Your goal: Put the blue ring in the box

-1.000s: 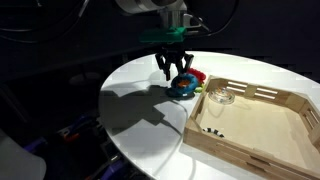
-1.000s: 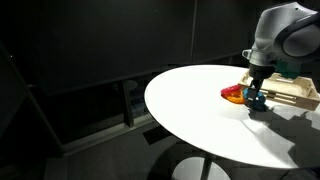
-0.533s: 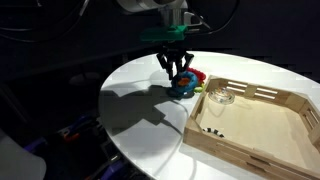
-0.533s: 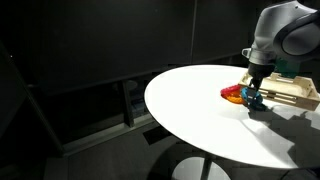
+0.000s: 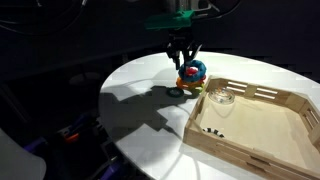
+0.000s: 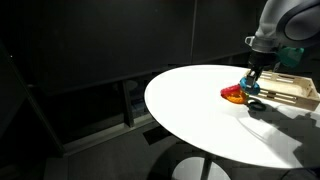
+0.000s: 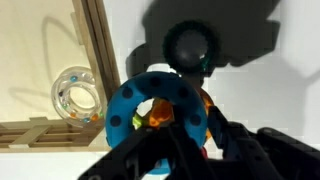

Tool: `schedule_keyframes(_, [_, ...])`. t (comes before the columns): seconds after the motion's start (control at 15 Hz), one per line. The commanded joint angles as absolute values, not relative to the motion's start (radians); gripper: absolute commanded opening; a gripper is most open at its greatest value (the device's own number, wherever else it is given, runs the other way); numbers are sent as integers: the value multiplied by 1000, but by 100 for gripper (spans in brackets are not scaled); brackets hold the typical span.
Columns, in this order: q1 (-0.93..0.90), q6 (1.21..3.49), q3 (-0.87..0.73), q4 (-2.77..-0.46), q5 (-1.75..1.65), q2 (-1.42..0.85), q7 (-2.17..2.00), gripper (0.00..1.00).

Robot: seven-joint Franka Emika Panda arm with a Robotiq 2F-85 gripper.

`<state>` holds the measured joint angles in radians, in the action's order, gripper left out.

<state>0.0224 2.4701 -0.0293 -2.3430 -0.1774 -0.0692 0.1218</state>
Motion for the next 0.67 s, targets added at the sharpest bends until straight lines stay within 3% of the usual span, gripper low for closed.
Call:
schedule_keyframes(0.0, [50, 2443, -48, -2301, -139, -47, 161, 10])
schedule_keyframes(0.6, [118, 2451, -114, -2214, -136, -81, 142, 10])
